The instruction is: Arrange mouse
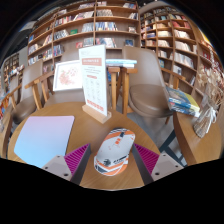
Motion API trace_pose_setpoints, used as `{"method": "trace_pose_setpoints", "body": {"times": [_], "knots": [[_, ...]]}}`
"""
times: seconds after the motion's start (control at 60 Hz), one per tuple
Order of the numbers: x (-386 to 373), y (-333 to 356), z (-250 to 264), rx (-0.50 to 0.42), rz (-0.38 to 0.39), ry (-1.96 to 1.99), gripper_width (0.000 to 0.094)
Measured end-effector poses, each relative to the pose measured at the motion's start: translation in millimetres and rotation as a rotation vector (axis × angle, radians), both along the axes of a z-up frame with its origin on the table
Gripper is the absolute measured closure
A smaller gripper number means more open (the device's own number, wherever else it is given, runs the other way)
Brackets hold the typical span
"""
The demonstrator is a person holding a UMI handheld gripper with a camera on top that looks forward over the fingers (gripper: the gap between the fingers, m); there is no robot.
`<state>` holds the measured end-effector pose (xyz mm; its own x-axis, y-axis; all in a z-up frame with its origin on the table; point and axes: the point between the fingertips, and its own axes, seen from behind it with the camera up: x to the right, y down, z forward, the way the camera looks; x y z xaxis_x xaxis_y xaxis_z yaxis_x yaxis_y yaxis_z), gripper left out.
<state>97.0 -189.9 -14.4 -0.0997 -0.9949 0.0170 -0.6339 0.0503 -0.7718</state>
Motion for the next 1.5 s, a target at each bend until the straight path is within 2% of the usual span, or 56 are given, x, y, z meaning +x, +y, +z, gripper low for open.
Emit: {"method": "trace_pose_setpoints", "body": {"times": [0.5, 0.617, 0.683, 0.733, 0.817, 0.9, 0.983, 1.117, 1.267, 1.383, 1.5], "knots": [[33, 14, 0, 0.000, 0.076, 0.002, 0.0110], [37, 17, 1, 0.000, 0.108, -0.006, 0.0194], [39, 17, 1, -0.004, 0.113, -0.012, 0.0310], [40, 18, 1, -0.008, 0.118, -0.015, 0.0442], [39, 17, 1, -0.026, 0.117, -0.003, 0.0498], [36, 11, 10, -0.050, 0.076, -0.013, 0.0517], [26, 15, 30, -0.021, 0.051, -0.024, 0.0521], [16, 52, 74, 0.039, 0.064, -0.042, 0.0523], [21, 121, 116, 0.042, 0.144, -0.092, 0.0520], [30, 183, 111, 0.060, 0.193, -0.081, 0.0522], [39, 231, 76, 0.057, 0.224, -0.029, 0.0523]]}}
